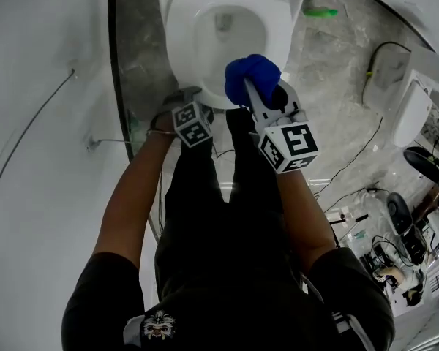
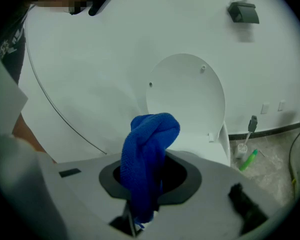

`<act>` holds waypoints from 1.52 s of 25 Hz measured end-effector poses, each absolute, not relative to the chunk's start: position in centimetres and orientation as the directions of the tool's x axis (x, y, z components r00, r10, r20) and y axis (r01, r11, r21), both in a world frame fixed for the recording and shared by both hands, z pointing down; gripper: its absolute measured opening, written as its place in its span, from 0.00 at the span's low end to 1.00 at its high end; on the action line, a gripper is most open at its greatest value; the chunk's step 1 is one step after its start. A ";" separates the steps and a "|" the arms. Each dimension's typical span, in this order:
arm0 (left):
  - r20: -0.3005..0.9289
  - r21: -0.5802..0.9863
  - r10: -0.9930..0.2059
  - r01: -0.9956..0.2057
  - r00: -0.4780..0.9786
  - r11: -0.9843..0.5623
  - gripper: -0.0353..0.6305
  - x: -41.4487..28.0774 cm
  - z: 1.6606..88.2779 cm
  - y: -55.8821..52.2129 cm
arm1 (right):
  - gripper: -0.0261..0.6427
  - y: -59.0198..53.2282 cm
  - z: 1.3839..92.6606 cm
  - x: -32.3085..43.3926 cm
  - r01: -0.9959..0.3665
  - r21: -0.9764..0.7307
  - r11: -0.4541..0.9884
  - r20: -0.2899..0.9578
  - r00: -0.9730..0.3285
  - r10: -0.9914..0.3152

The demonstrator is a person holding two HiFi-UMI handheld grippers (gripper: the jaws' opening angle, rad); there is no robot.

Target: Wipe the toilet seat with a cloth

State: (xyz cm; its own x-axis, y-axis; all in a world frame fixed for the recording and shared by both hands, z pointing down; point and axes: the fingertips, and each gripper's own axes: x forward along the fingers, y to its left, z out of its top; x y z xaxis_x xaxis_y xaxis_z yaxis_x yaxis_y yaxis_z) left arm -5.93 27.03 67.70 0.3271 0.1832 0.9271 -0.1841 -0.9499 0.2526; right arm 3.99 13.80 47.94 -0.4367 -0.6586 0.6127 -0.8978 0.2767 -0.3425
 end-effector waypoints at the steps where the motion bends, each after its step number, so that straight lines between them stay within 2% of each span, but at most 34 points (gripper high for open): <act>1: 0.933 0.248 0.182 -0.189 0.312 -0.950 0.46 -5.7 68.7 27.1 | 0.15 14.0 49.1 3.9 -0.896 -0.349 0.275 0.618 -0.440 -0.651; 5: 0.950 0.223 0.160 -0.221 0.268 -0.949 0.46 -5.3 71.2 27.3 | 0.15 14.4 52.1 3.9 -0.890 -0.342 0.301 0.632 -0.455 -0.627; 6: 0.951 0.216 0.152 -0.228 0.267 -0.949 0.41 -5.3 71.4 27.1 | 0.15 14.3 52.7 4.2 -0.890 -0.343 0.300 0.632 -0.455 -0.627; 13: 0.945 0.198 0.099 -0.304 0.312 -0.932 0.38 -5.0 71.5 26.4 | 0.15 13.8 56.7 6.5 -0.905 -0.326 0.272 0.641 -0.423 -0.641; 17: 0.931 0.194 0.030 -0.424 0.364 -0.885 0.24 -5.7 71.1 25.3 | 0.15 12.3 58.0 8.0 -0.917 -0.282 0.282 0.637 -0.399 -0.659; 20: 0.900 0.207 -0.061 -0.545 0.432 -0.812 0.08 -5.6 69.3 23.8 | 0.15 11.0 59.1 8.9 -0.918 -0.262 0.298 0.643 -0.396 -0.656; 27: 0.787 0.234 -0.309 -0.721 0.534 -0.652 0.07 -5.0 63.1 17.0 | 0.15 6.6 62.5 8.1 -0.921 -0.254 0.294 0.672 -0.387 -0.632; 32: 0.725 0.234 -0.455 -0.806 0.517 -0.544 0.07 -4.8 60.6 11.4 | 0.15 2.0 64.2 5.0 -0.903 -0.289 0.317 0.658 -0.428 -0.620; 38: 0.658 0.257 -0.565 -0.853 0.498 -0.453 0.07 -5.0 59.2 7.4 | 0.15 -3.6 65.9 1.7 -0.887 -0.317 0.334 0.656 -0.460 -0.598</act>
State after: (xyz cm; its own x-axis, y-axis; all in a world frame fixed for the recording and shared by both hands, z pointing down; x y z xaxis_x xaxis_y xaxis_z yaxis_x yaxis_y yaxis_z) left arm -5.02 7.42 59.20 0.4981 -0.5648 0.6579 -0.8535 -0.4534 0.2570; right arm 1.70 -3.63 65.92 -0.4599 -0.5979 0.6565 -0.8875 0.3342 -0.3173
